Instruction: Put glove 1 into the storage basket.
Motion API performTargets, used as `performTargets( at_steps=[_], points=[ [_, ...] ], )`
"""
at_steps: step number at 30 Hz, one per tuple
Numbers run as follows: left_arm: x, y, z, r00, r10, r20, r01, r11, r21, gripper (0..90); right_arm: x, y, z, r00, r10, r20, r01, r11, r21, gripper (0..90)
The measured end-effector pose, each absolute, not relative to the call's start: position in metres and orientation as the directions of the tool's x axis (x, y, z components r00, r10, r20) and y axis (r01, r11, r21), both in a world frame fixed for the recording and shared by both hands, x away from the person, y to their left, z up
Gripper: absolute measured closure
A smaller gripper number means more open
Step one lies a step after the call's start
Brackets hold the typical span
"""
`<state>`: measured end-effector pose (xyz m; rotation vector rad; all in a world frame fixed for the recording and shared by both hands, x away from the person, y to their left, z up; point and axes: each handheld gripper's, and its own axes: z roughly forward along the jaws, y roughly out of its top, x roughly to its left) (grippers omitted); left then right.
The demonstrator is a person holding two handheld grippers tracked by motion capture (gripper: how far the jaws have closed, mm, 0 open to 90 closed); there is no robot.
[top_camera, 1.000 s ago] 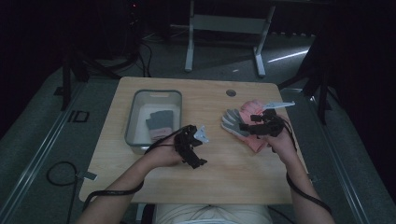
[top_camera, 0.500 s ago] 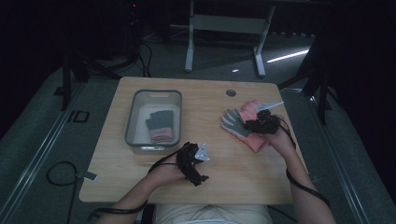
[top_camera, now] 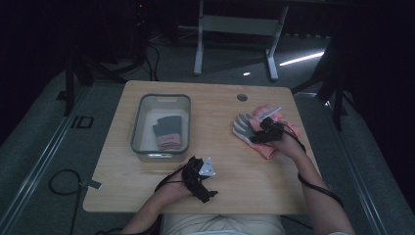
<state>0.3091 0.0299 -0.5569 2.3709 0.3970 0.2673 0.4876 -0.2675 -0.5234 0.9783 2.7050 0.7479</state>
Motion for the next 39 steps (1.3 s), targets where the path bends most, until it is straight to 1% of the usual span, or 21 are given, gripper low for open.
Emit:
performTargets(
  at_steps=[2,3,4,5,8,10,14,17,19,20,21,25,27,29,30,32,35,37,39],
  points=[
    [0.308,0.031,-0.557,0.923,0.370,0.102,0.203,-0.696,0.689,0.0,0.489,-0.267,-0.524,-0.768,0.640,0.015,0.560,0.660,0.501,70.6],
    [0.308,0.032,-0.557,0.923,0.370,0.106,0.200,-0.696,0.690,0.0,0.489,-0.265,-0.524,-0.760,0.650,0.009,0.568,0.659,0.493,76.4],
    [0.308,0.034,-0.557,0.920,0.378,0.108,0.201,-0.690,0.696,0.0,0.489,-0.265,-0.524,-0.760,0.650,0.009,0.568,0.659,0.493,76.4],
    [0.308,0.035,-0.558,0.918,0.383,0.101,0.209,-0.685,0.698,0.0,0.487,-0.263,-0.524,-0.748,0.664,-0.001,0.579,0.653,0.488,79.9],
    [0.310,0.036,-0.561,0.923,0.373,0.092,0.214,-0.697,0.684,0.0,0.485,-0.261,-0.523,-0.735,0.678,-0.005,0.588,0.641,0.494,81.1],
    [0.310,0.036,-0.564,0.924,0.371,0.087,0.217,-0.700,0.680,0.0,0.482,-0.261,-0.521,-0.727,0.687,0.012,0.597,0.623,0.506,82.3],
    [0.309,0.035,-0.565,0.927,0.366,0.078,0.215,-0.693,0.688,0.0,0.472,-0.261,-0.513,-0.727,0.687,-0.001,0.582,0.617,0.530,85.3],
    [0.308,0.036,-0.565,0.925,0.370,0.091,0.210,-0.695,0.688,0.0,0.458,-0.259,-0.492,-0.721,0.693,0.010,0.566,0.580,0.586,86.6],
    [0.310,0.037,-0.566,0.922,0.376,0.089,0.213,-0.687,0.695,0.0,0.445,-0.254,-0.477,-0.726,0.688,-0.013,0.532,0.573,0.624,86.7],
    [0.310,0.038,-0.566,0.920,0.382,0.087,0.217,-0.683,0.698,0.0,0.440,-0.252,-0.471,-0.726,0.688,-0.008,0.527,0.564,0.636,86.7],
    [0.311,0.038,-0.566,0.920,0.381,0.094,0.212,-0.685,0.697,0.0,0.433,-0.249,-0.462,-0.723,0.691,-0.005,0.514,0.544,0.663,86.7],
    [0.310,0.037,-0.566,0.920,0.378,0.105,0.203,-0.688,0.697,0.0,0.413,-0.239,-0.440,-0.666,0.744,0.054,0.525,0.416,0.742,86.7],
    [0.310,0.037,-0.566,0.922,0.372,0.106,0.199,-0.691,0.695,0.0,0.403,-0.230,-0.440,-0.645,0.762,0.059,0.528,0.388,0.756,86.7],
    [0.309,0.037,-0.566,0.922,0.371,0.111,0.193,-0.689,0.699,0.0,0.393,-0.216,-0.446,-0.637,0.770,0.046,0.536,0.399,0.744,86.7],
    [0.309,0.038,-0.566,0.922,0.371,0.109,0.193,-0.687,0.701,0.0,0.393,-0.216,-0.446,-0.637,0.770,0.046,0.536,0.399,0.744,86.7],
    [0.310,0.039,-0.566,0.921,0.377,0.097,0.201,-0.675,0.710,0.0,0.390,-0.211,-0.450,-0.615,0.782,0.103,0.568,0.349,0.745,86.8],
    [0.310,0.040,-0.565,0.923,0.374,0.096,0.197,-0.670,0.716,0.0,0.386,-0.203,-0.452,-0.556,0.814,0.165,0.604,0.260,0.754,86.9],
    [0.310,0.038,-0.566,0.924,0.368,0.108,0.188,-0.679,0.710,0.0,0.386,-0.196,-0.456,-0.536,0.823,0.189,0.618,0.230,0.752,87.0],
    [0.309,0.037,-0.566,0.925,0.362,0.113,0.180,-0.683,0.708,0.0,0.388,-0.188,-0.466,-0.481,0.859,0.177,0.634,0.201,0.747,87.0]
  ],
)
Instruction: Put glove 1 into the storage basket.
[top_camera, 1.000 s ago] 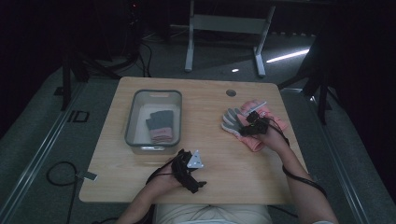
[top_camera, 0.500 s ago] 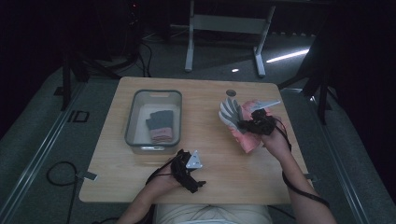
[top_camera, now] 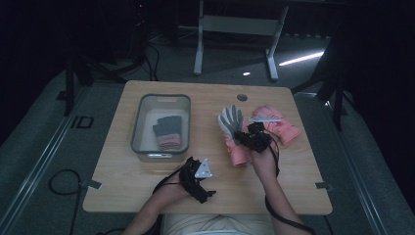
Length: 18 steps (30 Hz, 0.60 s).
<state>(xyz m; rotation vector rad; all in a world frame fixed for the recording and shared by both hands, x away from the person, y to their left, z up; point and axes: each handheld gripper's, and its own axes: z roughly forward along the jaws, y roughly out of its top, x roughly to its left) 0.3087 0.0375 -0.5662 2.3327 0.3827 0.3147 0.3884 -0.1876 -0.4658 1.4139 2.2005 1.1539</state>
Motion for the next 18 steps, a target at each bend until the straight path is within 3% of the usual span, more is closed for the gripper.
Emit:
performTargets(
  at_steps=[3,5,6,18],
  points=[
    [0.309,0.038,-0.566,0.923,0.367,0.116,0.182,-0.682,0.708,0.0,0.394,-0.182,-0.479,-0.405,0.897,0.175,0.657,0.153,0.738,87.1],
    [0.309,0.038,-0.567,0.922,0.371,0.109,0.187,-0.676,0.712,0.0,0.394,-0.182,-0.479,-0.405,0.897,0.175,0.657,0.153,0.738,87.1],
    [0.309,0.038,-0.566,0.925,0.363,0.113,0.179,-0.679,0.712,0.0,0.401,-0.184,-0.493,-0.318,0.919,0.235,0.686,0.051,0.726,87.1],
    [0.308,0.039,-0.566,0.933,0.346,0.101,0.173,-0.676,0.716,0.0,0.427,-0.179,-0.534,-0.201,0.949,0.242,0.746,-0.012,0.666,85.5]
  ],
)
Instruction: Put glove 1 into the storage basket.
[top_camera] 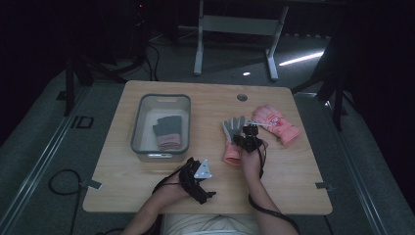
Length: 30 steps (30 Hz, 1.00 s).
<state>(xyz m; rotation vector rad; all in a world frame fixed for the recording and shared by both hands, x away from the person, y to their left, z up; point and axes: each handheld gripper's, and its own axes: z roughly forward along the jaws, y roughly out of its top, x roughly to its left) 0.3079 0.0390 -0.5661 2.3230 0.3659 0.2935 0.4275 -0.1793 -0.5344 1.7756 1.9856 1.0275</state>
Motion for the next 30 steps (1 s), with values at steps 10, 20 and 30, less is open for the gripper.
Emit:
performTargets(
  at_steps=[10,20,30],
  points=[
    [0.307,0.039,-0.567,0.938,0.327,0.112,0.150,-0.678,0.720,0.0,0.423,-0.179,-0.524,-0.229,0.941,0.249,0.714,-0.011,0.700,71.0],
    [0.309,0.040,-0.569,0.942,0.326,0.080,0.171,-0.670,0.722,0.0,0.420,-0.229,-0.479,-0.368,0.908,0.202,0.602,0.067,0.796,62.8],
    [0.308,0.039,-0.569,0.943,0.321,0.087,0.161,-0.672,0.723,0.0,0.445,-0.318,-0.473,-0.439,0.893,0.101,0.566,0.187,0.803,58.9]
  ],
)
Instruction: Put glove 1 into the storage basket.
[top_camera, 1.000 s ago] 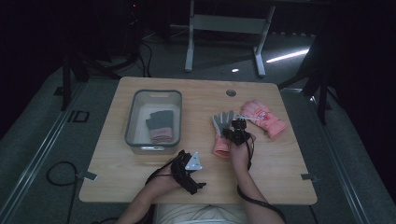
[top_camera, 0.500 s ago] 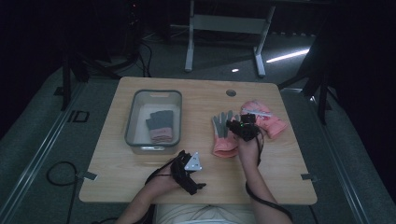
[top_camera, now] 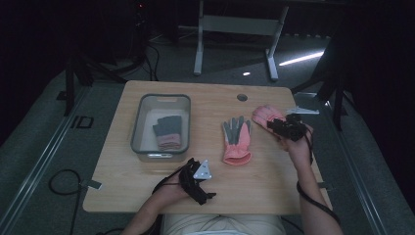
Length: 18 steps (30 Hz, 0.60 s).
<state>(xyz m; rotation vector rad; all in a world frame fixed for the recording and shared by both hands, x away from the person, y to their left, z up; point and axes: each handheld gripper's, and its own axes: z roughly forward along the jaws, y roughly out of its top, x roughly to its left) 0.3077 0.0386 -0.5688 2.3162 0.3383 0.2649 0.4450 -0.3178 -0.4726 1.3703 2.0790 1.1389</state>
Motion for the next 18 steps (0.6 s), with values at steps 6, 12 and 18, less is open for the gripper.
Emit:
performTargets(
  at_steps=[6,12,18],
  points=[
    [0.307,0.038,-0.569,0.943,0.318,0.095,0.156,-0.678,0.718,0.0,0.459,-0.348,-0.470,-0.421,0.904,0.070,0.559,0.198,0.805,56.9],
    [0.306,0.038,-0.569,0.943,0.317,0.096,0.154,-0.676,0.721,0.0,0.479,-0.362,-0.477,-0.437,0.899,0.030,0.568,0.250,0.784,55.3],
    [0.306,0.039,-0.568,0.944,0.316,0.092,0.154,-0.672,0.724,0.0,0.498,-0.366,-0.487,-0.459,0.888,-0.031,0.583,0.328,0.743,54.1]
  ],
)
